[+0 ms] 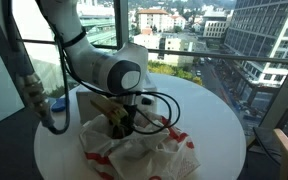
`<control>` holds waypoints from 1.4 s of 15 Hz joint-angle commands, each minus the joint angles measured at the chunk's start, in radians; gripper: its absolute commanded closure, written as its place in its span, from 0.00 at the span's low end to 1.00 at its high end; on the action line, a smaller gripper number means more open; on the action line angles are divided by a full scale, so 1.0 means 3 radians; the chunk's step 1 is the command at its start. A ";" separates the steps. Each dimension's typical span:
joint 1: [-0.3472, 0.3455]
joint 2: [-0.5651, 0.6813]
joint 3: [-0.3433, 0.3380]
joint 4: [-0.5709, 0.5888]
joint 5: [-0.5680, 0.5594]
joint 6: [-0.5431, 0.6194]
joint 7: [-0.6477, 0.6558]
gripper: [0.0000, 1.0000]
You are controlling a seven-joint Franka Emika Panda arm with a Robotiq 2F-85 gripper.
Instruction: Remove the contents of the plastic bag and put them on the white basket
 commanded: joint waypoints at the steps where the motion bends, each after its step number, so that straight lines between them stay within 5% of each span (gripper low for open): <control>1: 0.0155 -0.0186 -0.0159 -0.0044 -0.0201 -0.0353 0.0434 0.65; 4: 0.0283 -0.0323 -0.0237 0.0021 -0.0460 -0.0808 0.0864 0.85; 7: 0.0416 -0.0470 -0.0281 0.0166 -0.0863 -0.1201 0.1354 0.87; 9: 0.0422 -0.0508 -0.0240 0.0286 -0.0972 -0.1370 0.1520 0.55; 11: 0.0394 -0.0457 -0.0220 0.0397 -0.1001 -0.1513 0.1650 0.49; 17: 0.0223 -0.0284 -0.0303 0.0330 -0.0889 -0.1409 0.1802 0.01; 21: 0.0121 -0.0198 -0.0312 0.0267 -0.0781 -0.1093 0.1709 0.00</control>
